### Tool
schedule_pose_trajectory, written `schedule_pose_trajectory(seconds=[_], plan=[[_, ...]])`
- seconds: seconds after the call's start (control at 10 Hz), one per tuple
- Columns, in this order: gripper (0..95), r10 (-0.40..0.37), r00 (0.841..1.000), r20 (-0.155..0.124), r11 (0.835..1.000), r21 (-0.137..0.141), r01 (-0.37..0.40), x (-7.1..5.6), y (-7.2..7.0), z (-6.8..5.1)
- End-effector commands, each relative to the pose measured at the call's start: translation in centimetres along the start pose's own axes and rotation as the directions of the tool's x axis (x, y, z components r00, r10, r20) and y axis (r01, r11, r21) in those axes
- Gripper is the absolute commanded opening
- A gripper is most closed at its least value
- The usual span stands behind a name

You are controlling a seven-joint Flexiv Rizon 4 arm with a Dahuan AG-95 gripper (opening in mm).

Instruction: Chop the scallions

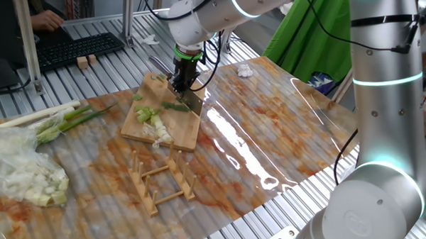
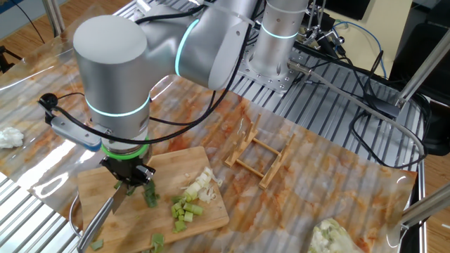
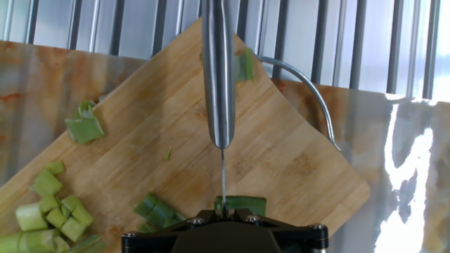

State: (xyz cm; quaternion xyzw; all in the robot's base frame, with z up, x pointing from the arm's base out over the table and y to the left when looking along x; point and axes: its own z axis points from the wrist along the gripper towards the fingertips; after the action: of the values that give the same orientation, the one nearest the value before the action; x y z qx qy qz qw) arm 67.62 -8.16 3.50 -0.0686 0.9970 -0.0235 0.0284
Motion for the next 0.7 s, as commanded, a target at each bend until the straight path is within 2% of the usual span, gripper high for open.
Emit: schedule_pose_trajectory(seconds=[0.1,0.2,0.3,0.5,0.6,0.7], plan=[[0.0,0.009,1.0,-0.013,1.0,-0.004,-0.009,0.1,0.14,1.44],[0.0,0.025,1.0,-0.009,1.0,-0.018,-0.025,0.03,0.13,1.67],[0.0,0.041,0.999,-0.008,0.998,-0.045,-0.041,-0.04,0.11,1.87],[0.0,0.055,0.998,-0.025,0.996,-0.075,-0.057,0.04,0.31,2.13],[0.0,0.062,0.998,-0.024,0.995,-0.081,-0.064,0.09,0.39,1.91],[0.0,0.054,0.998,-0.026,0.996,-0.067,-0.055,0.01,0.29,1.64]])
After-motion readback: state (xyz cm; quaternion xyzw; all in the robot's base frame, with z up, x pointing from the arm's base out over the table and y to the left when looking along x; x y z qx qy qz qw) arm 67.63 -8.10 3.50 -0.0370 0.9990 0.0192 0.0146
